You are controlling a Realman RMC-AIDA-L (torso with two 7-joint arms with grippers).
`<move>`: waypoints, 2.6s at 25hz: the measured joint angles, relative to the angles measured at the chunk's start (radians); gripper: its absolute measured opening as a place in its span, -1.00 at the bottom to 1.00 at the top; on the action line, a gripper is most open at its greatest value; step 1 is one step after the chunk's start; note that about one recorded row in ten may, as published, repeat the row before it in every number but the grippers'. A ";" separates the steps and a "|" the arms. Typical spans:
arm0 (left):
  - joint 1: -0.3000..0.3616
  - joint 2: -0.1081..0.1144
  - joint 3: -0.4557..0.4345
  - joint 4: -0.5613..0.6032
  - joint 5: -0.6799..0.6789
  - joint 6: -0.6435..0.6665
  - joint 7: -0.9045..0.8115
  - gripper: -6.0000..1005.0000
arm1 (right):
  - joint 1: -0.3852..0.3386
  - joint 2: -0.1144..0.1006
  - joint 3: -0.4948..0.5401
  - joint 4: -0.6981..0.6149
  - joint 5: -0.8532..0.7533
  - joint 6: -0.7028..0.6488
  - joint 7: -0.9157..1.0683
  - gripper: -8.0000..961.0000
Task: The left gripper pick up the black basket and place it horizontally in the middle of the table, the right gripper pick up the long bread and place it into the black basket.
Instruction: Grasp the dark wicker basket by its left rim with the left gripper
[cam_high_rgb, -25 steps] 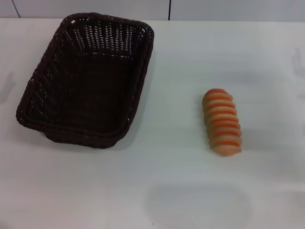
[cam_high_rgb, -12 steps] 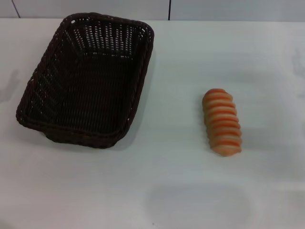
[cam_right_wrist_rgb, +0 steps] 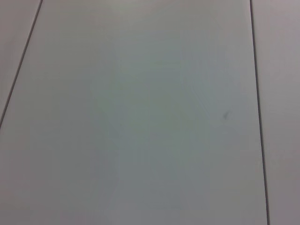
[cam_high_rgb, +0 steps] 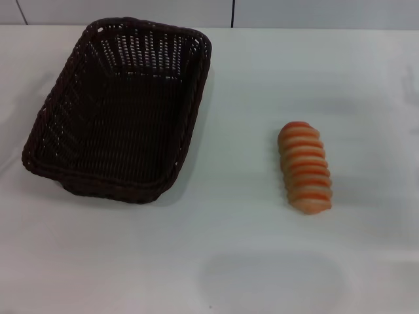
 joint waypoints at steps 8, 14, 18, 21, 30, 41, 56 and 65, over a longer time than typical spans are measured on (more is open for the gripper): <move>-0.003 -0.002 0.213 -0.368 0.382 0.185 -0.398 0.67 | 0.000 0.000 0.011 0.000 0.001 0.000 0.000 0.13; -0.046 -0.002 0.293 -0.542 0.723 0.202 -0.647 0.67 | -0.004 0.000 0.012 0.000 0.001 0.000 0.000 0.13; -0.061 -0.003 0.349 -0.601 0.881 0.205 -0.750 0.66 | -0.005 0.000 0.012 0.001 0.001 0.000 0.000 0.13; -0.066 -0.003 0.362 -0.610 0.913 0.203 -0.775 0.66 | -0.005 0.000 0.012 0.002 0.001 0.000 0.000 0.13; -0.116 -0.005 0.554 -0.660 1.263 0.169 -1.030 0.66 | -0.002 0.001 0.012 0.005 0.001 0.000 0.000 0.13; -0.129 -0.008 0.581 -0.572 1.281 0.187 -1.043 0.65 | -0.004 0.004 0.012 0.010 0.001 0.000 0.000 0.13; -0.144 -0.005 0.599 -0.428 1.283 0.246 -1.030 0.64 | -0.002 0.005 0.012 0.015 0.001 0.000 0.000 0.13; -0.167 -0.003 0.614 -0.396 1.313 0.252 -1.005 0.64 | -0.002 0.005 0.012 0.015 0.001 0.000 0.000 0.13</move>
